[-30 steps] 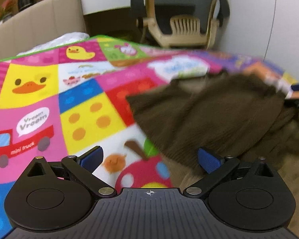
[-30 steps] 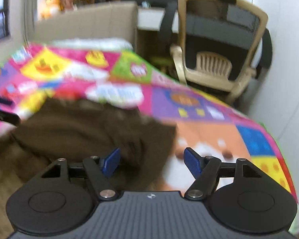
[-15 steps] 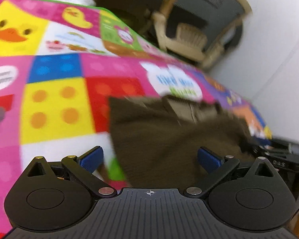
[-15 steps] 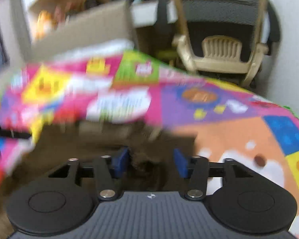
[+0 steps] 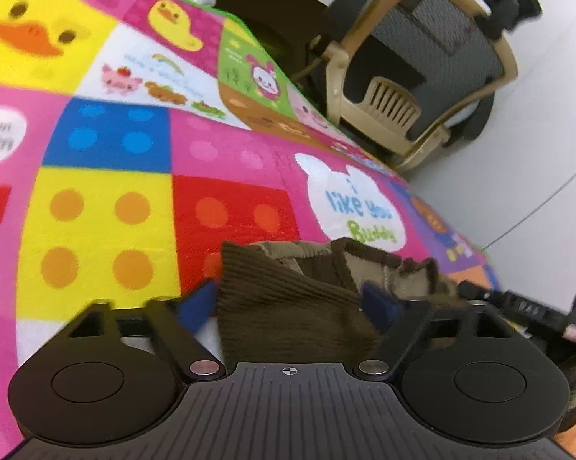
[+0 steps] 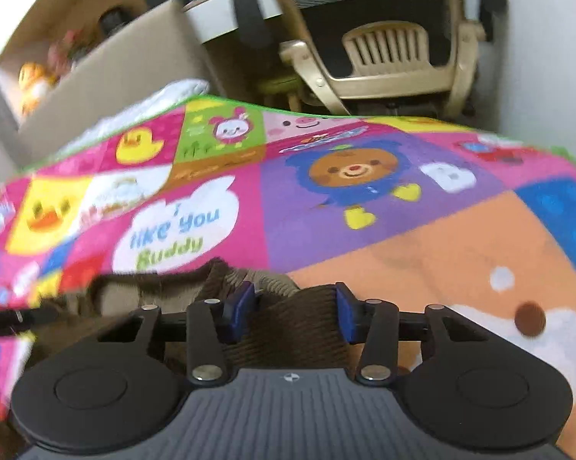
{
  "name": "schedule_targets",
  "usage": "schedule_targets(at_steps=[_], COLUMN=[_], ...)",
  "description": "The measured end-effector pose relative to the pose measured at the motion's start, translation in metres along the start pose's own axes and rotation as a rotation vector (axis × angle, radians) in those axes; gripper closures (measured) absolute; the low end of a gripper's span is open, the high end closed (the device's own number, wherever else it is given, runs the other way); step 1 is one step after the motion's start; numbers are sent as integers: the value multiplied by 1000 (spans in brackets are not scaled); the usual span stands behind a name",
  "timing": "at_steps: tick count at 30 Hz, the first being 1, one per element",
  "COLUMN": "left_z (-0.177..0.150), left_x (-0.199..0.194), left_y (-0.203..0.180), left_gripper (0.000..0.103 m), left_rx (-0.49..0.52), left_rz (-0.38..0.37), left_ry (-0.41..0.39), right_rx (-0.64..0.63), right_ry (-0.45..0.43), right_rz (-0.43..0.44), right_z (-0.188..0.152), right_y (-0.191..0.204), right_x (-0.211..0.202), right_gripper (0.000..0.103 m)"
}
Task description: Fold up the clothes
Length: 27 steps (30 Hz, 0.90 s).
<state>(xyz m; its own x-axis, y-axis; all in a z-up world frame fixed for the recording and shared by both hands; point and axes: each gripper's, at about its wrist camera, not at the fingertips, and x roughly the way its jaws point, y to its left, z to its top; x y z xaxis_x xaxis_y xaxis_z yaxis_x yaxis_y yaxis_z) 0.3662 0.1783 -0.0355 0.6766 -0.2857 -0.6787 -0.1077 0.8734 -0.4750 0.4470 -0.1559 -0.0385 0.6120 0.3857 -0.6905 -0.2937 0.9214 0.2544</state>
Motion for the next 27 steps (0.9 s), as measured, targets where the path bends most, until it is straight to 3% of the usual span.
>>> schedule_targets(at_steps=[1,3,4,5,7,10,14,18,22,26,27], left_z=[-2,-5,-5,-6,-7,-12,-36,-87,-144,-173,-174], left_x=[1,3,2,2,-10,-54,-127,-175,-201,-220,-224], left_y=[-2,-6,-5,-5,-6,-19,-36,-37,-20,15,23], left_gripper=[31,53,83,90,93,94,94,93,77,45,42], left_rx=[6,11,1,-10,-11,41,121,217,297,244,216], left_rz=[13,33,30,27,-15,-100,-204,-272,-299,-329,-337], left_ry=[-10,-26,-24,-22,-35,-84,-161,-165,-126,-97,-97], right_rx=[-33,-30,-31,-29,-35,-64,-126,-271,-301,-180,-141], right_ry=[1,-34,-60,-85,-138,-213,-247,-243,-180,-186,-199], right_rz=[-10,3,14,34,87,150,177,54,6,-18,-11], right_z=[0,-2,-2,-3,-8,-24,-78,-151,-202,-204,-200], right_y=[6,8,9,10,10,10,6,9,-4,-31,-37], right_x=[2,-13,-24,-39,-80,-147,-219,-249,-262,-275,-278], right_gripper=[88,89,90,90,90,90,90,87,81,51,42])
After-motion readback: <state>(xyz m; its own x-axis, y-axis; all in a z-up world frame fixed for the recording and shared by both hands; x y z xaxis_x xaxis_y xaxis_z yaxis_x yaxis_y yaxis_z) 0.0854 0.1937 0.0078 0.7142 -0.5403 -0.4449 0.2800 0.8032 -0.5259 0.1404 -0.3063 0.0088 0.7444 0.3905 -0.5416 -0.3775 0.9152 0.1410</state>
